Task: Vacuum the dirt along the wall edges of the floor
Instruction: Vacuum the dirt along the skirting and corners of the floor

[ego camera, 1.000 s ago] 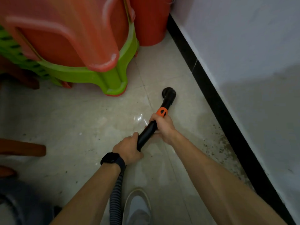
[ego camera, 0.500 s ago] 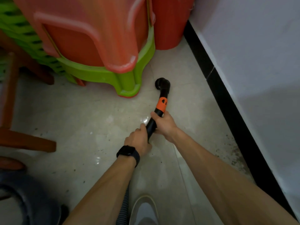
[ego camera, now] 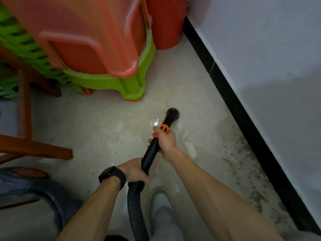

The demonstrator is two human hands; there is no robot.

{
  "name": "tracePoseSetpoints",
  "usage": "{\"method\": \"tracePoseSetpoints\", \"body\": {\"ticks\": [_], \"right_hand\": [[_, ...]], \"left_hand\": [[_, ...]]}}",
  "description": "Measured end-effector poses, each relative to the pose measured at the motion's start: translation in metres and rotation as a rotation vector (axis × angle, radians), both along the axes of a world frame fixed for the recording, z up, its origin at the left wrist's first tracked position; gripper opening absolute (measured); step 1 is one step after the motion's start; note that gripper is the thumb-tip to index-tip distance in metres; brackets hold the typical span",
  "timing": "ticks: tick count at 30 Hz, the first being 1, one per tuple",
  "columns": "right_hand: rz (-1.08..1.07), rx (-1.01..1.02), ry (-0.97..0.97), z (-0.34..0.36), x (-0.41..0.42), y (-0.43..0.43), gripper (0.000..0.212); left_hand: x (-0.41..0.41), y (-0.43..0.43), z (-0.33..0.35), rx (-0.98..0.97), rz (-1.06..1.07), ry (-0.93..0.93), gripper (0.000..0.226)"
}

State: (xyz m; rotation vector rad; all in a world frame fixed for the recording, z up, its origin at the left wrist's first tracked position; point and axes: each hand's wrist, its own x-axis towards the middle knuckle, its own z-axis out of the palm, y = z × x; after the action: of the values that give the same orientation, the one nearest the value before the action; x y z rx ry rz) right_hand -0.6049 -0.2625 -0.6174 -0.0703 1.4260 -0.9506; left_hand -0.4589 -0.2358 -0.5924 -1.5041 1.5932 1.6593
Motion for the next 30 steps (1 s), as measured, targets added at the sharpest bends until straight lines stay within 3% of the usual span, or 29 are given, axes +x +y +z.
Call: {"method": "tracePoseSetpoints", "body": {"ticks": [4,10,17,25,30], "right_hand": [[-0.11,0.049,0.2,-0.003,-0.028,0.026,0.046],[-0.227,0.145,0.355,-0.008,-0.067,0.077,0.046],[-0.148,0.059,0.13,-0.007,-0.054,0.081,0.045],[0.144,0.023,-0.013,0.018,-0.008,0.064,0.053],[0.212,0.059,0.06,0.018,-0.048,0.064,0.026]], "left_hand": [[-0.032,0.008,-0.005,0.066,-0.144,0.014,0.019],[-0.073,0.029,-0.016,0.141,-0.286,-0.023,0.02],[-0.052,0.037,-0.005,0.199,-0.239,-0.095,0.038],[-0.008,0.057,0.014,0.193,-0.071,-0.164,0.026],[-0.036,0.056,0.016,0.101,-0.152,-0.12,0.019]]}}
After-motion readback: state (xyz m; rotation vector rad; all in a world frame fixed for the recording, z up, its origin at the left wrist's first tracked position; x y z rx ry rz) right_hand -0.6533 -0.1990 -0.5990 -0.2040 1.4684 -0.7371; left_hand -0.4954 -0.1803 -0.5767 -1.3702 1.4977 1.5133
